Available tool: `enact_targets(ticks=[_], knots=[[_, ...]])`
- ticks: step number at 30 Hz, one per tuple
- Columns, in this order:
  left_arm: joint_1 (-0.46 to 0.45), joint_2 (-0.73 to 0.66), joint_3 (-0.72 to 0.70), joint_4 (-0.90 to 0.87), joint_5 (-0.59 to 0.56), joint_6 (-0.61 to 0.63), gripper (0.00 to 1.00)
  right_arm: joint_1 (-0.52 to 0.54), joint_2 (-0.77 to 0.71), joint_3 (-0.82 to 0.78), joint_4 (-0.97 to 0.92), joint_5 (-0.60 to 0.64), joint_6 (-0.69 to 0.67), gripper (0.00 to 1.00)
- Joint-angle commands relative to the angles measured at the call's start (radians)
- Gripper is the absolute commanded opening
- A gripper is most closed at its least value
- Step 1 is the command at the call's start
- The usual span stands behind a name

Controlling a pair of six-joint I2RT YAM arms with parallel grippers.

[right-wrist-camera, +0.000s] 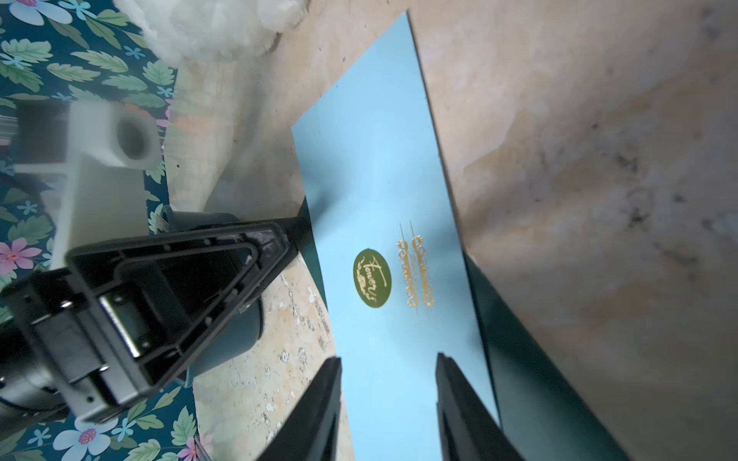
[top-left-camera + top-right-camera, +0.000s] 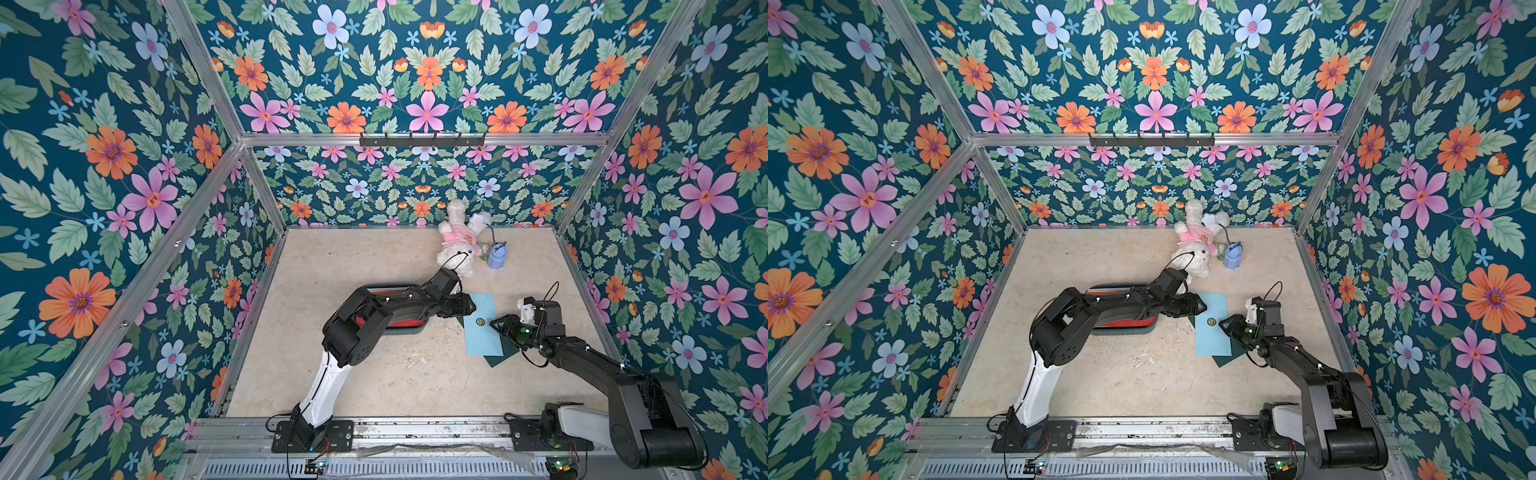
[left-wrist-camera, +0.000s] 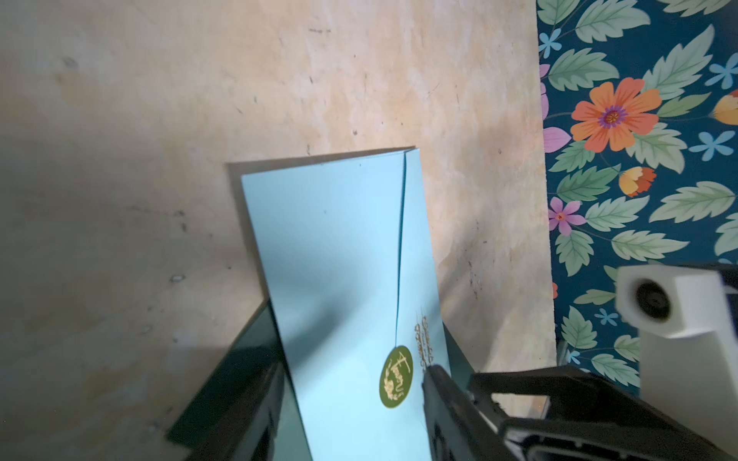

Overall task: Put the sealed envelopes into the storage box
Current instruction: Pick up the envelope from the center of the board.

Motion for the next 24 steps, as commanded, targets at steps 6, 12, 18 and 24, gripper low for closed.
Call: enact_targets(ticks=[6, 12, 18, 24], knots=[[0.003, -0.041, 0.0, -0.125, -0.033, 0.072, 0.61, 0.0, 0.042, 0.059, -0.057, 0.195, -0.064, 0.43], [0.001, -0.061, -0.024, -0.118, -0.008, 0.069, 0.59, -0.001, 0.149, 0.089, 0.009, 0.165, -0.082, 0.43], [-0.001, -0.044, -0.025, -0.132, 0.014, 0.071, 0.57, 0.001, 0.24, 0.112, 0.031, 0.121, -0.082, 0.42], [0.0, -0.022, -0.024, -0.136, 0.036, 0.071, 0.55, 0.016, 0.258, 0.1, 0.037, 0.087, -0.078, 0.42]])
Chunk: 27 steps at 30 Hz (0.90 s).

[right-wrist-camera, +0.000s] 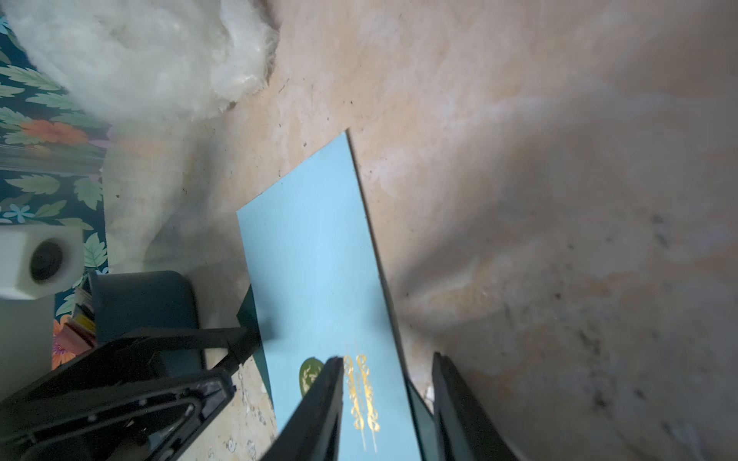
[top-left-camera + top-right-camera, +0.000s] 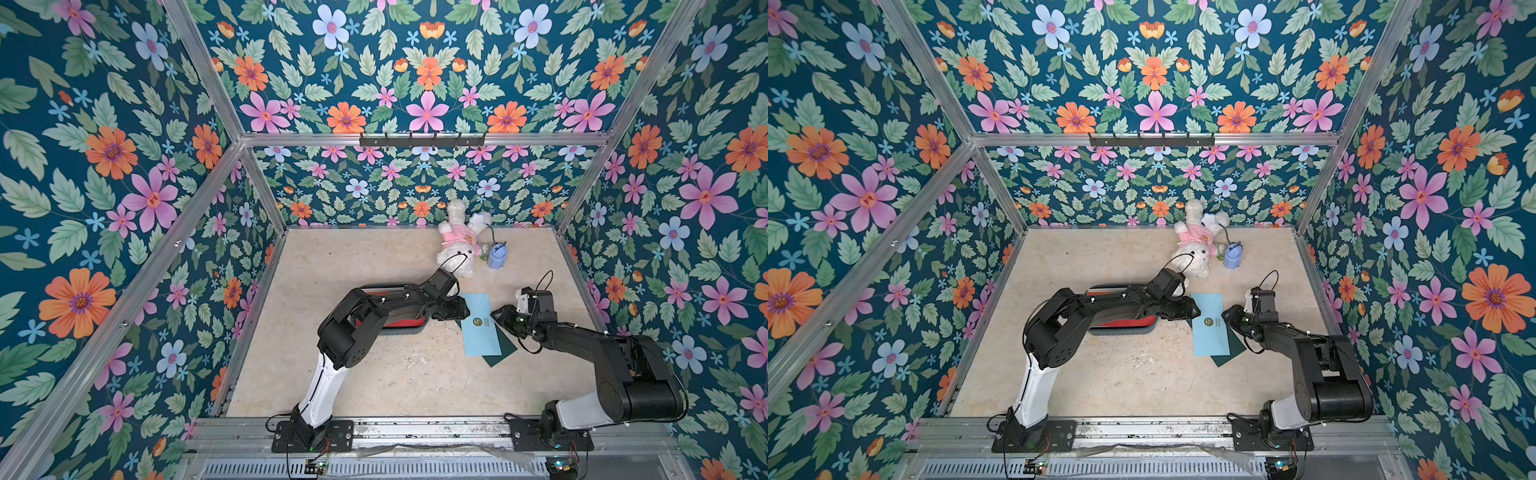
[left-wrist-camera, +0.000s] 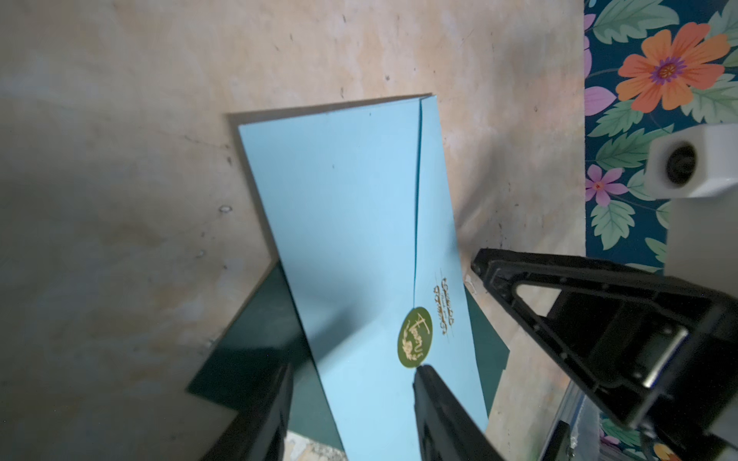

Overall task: Put the sealed envelopes into the storage box
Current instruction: Pick up the envelope from the center of the board.

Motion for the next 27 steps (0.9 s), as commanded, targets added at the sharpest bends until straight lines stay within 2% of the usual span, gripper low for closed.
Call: enact_targets(ticks=[1, 13, 21, 27], knots=[[0.001, 0.017, 0.0, -0.034, 0.01, 0.013, 0.55, 0.014, 0.011, -0.012, -0.047, -0.033, -0.001, 0.41], [0.006, 0.063, 0.006, -0.033, -0.013, 0.01, 0.55, 0.016, -0.035, -0.037, 0.097, -0.222, 0.125, 0.41], [0.007, 0.067, -0.01, -0.009, -0.009, -0.001, 0.56, 0.01, -0.142, -0.058, 0.141, -0.248, 0.188, 0.42], [0.006, 0.07, -0.017, -0.003, -0.012, -0.003, 0.56, 0.009, -0.243, -0.118, 0.257, -0.28, 0.245, 0.43]])
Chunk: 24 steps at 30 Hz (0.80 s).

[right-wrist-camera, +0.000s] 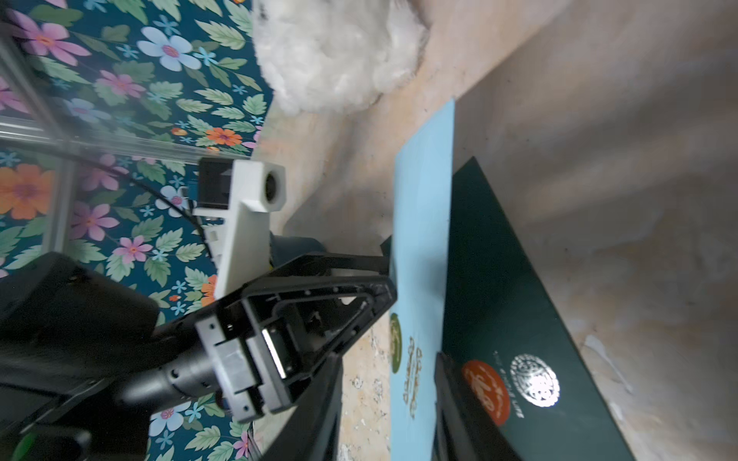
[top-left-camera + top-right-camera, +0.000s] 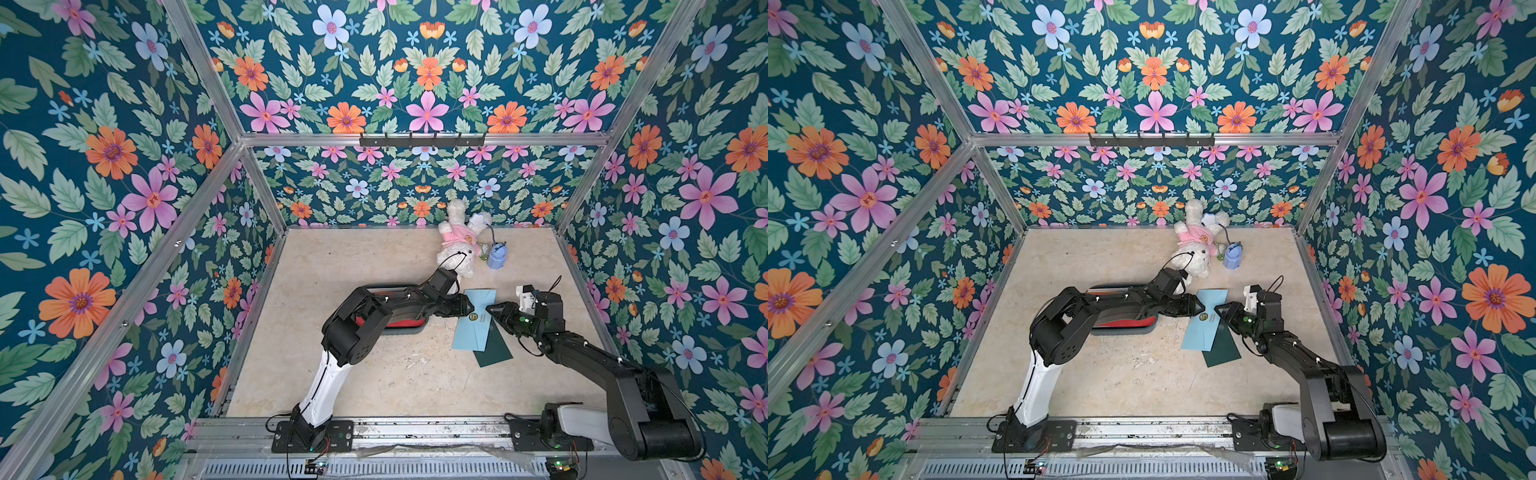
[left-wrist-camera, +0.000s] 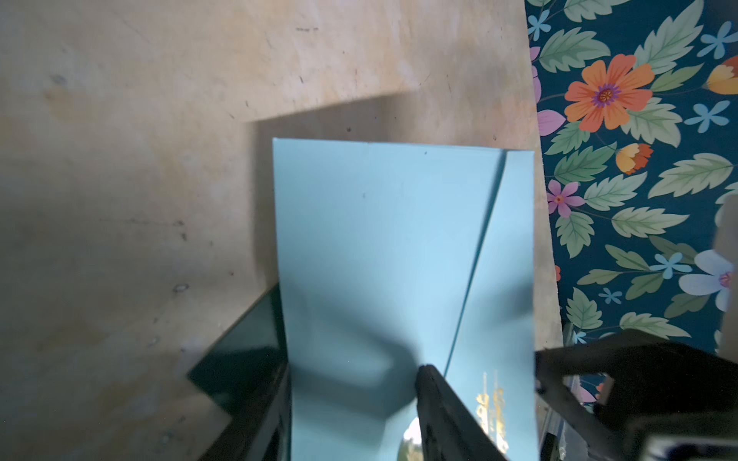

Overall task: Put the sealed envelopes into the storage box
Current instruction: Pick up the envelope from the center of the board.

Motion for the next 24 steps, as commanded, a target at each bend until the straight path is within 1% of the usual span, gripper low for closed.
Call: enact_targets(ticks=[1, 7, 12, 15, 21, 24], knots=[[-0.003, 0.024, -0.015, -0.133, -0.029, -0.002, 0.56, 0.001, -0.032, -0.033, 0.128, -0.055, 0.057, 0.43], [-0.003, 0.026, -0.018, -0.126, -0.026, -0.005, 0.56, 0.003, -0.023, -0.096, 0.242, -0.095, 0.115, 0.42], [-0.004, 0.024, -0.027, -0.114, -0.017, -0.013, 0.57, 0.003, 0.025, -0.091, 0.238, -0.088, 0.135, 0.39], [-0.003, 0.024, -0.03, -0.11, -0.014, -0.015, 0.57, 0.003, 0.054, -0.085, 0.279, -0.106, 0.164, 0.38], [-0.004, 0.026, -0.038, -0.1, -0.009, -0.022, 0.57, 0.003, 0.056, -0.079, 0.333, -0.106, 0.209, 0.4], [-0.004, 0.027, -0.041, -0.093, -0.003, -0.027, 0.57, 0.003, 0.046, -0.084, 0.385, -0.105, 0.257, 0.42]])
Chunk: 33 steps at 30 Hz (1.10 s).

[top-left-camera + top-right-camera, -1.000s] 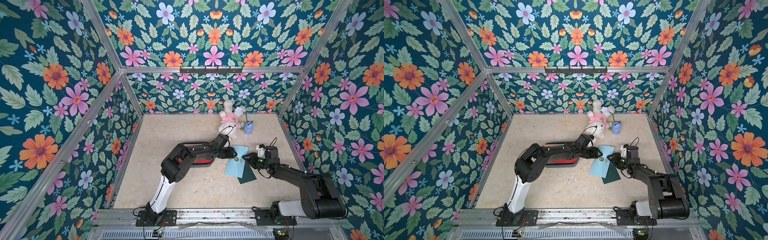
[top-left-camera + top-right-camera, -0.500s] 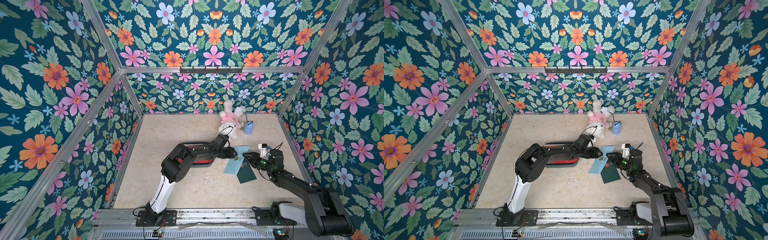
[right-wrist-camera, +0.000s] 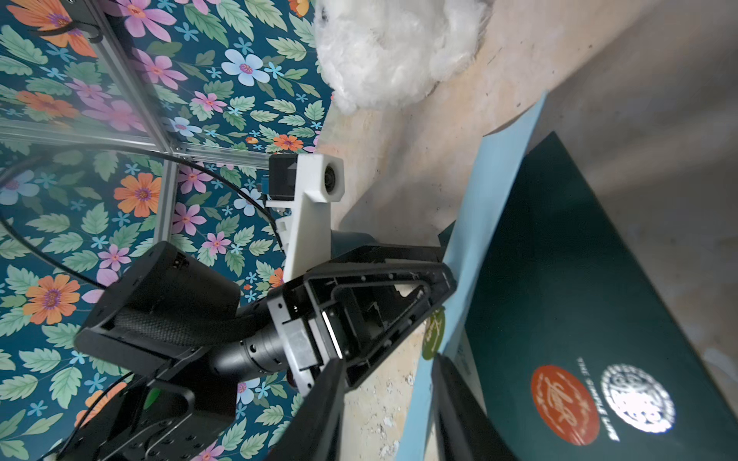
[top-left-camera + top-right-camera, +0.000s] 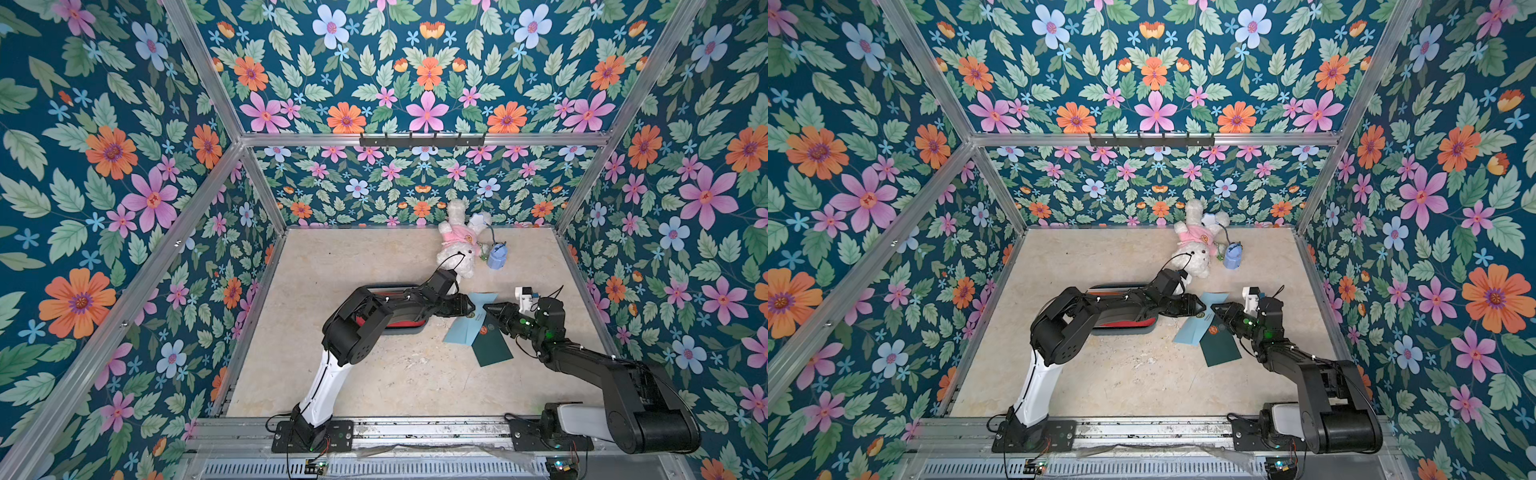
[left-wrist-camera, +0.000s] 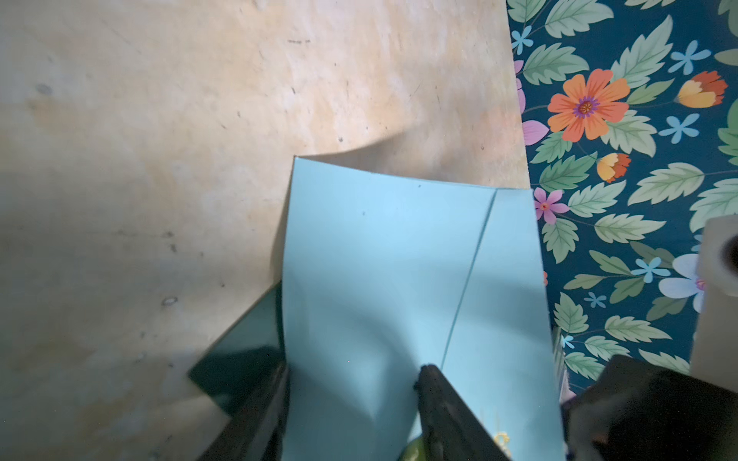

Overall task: Put the sealed envelopes into the storage box
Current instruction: Pick up the envelope from the center of the board.

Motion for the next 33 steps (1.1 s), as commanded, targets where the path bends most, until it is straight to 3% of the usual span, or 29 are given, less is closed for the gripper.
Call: enact_targets(ticks=[1, 7, 19, 30, 33], knots=[[-0.005, 0.022, -0.015, -0.166, -0.011, -0.003, 0.57, 0.003, -0.01, -0.003, 0.114, -0.015, 0.074, 0.42], [-0.005, 0.017, -0.025, -0.134, 0.014, -0.023, 0.57, 0.002, -0.01, -0.028, 0.186, 0.003, 0.199, 0.42], [-0.005, 0.025, -0.049, -0.051, 0.079, -0.075, 0.57, 0.002, 0.022, -0.025, 0.042, 0.015, 0.139, 0.41], [-0.005, 0.029, -0.058, -0.005, 0.118, -0.104, 0.57, 0.003, 0.059, 0.005, 0.067, -0.013, 0.186, 0.41], [-0.005, 0.029, -0.066, 0.015, 0.128, -0.118, 0.57, 0.002, 0.077, 0.041, -0.037, -0.027, 0.157, 0.41]])
